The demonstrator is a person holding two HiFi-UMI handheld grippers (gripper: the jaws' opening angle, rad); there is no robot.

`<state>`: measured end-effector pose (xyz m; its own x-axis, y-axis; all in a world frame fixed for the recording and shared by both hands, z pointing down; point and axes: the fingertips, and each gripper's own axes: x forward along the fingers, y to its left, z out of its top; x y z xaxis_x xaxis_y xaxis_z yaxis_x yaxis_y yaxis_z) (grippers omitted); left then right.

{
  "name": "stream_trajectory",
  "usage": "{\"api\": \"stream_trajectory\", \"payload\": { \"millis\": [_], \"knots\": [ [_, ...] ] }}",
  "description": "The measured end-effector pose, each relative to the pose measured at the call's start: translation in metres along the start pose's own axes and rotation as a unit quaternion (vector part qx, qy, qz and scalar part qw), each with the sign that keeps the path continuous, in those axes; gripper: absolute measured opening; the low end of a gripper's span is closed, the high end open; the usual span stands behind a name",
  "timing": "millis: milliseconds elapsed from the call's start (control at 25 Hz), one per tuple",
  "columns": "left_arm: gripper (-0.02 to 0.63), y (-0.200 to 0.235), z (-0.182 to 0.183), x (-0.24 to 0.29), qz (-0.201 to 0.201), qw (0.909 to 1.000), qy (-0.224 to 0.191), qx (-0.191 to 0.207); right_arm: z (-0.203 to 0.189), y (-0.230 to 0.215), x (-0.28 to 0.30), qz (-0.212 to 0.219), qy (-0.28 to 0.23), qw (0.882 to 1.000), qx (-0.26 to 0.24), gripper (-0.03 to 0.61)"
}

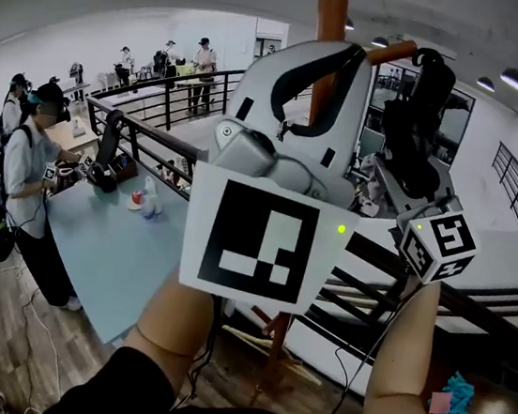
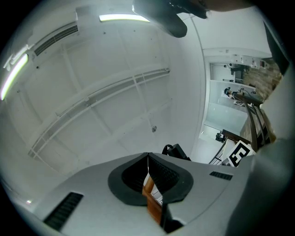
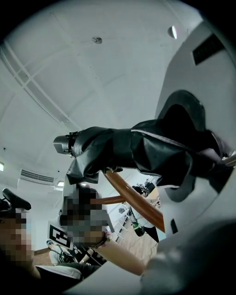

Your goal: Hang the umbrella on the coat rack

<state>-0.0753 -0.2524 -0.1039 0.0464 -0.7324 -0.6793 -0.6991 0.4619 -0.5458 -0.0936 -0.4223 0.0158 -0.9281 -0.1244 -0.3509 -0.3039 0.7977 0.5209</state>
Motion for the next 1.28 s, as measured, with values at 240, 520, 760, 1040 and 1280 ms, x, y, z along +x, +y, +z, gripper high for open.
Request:
{"api": "stream_trajectory", "payload": {
  "millis": [240, 520, 760, 1040, 1280],
  "knots": [
    [0.014, -0.009, -0.002, 0.002, -0.005, 0.9999, 0.002, -0.012, -0.001, -0.006, -0.001, 0.006, 0.01, 1.0, -0.004, 0.219],
    [0.012, -0.007, -0.007, 0.002, -0.009, 0.9996, -0.004, -0.025, 0.005, -0.004, 0.0, 0.014, 0.016, 1.0, -0.021, 0.219],
    [0.012, -0.002, -0.01, 0.001, -0.009, 0.9994, -0.007, -0.032, 0.004, 0.004, -0.002, 0.024, 0.029, 0.999, -0.032, 0.219],
    [0.014, -0.001, -0.01, 0.005, -0.013, 0.9991, -0.012, -0.039, -0.003, 0.0, -0.009, 0.03, 0.051, 0.998, -0.027, 0.219],
    [0.014, -0.005, -0.019, 0.004, -0.014, 0.9987, -0.014, -0.048, -0.007, -0.001, -0.014, 0.04, 0.063, 0.996, -0.042, 0.219]
  ]
}}
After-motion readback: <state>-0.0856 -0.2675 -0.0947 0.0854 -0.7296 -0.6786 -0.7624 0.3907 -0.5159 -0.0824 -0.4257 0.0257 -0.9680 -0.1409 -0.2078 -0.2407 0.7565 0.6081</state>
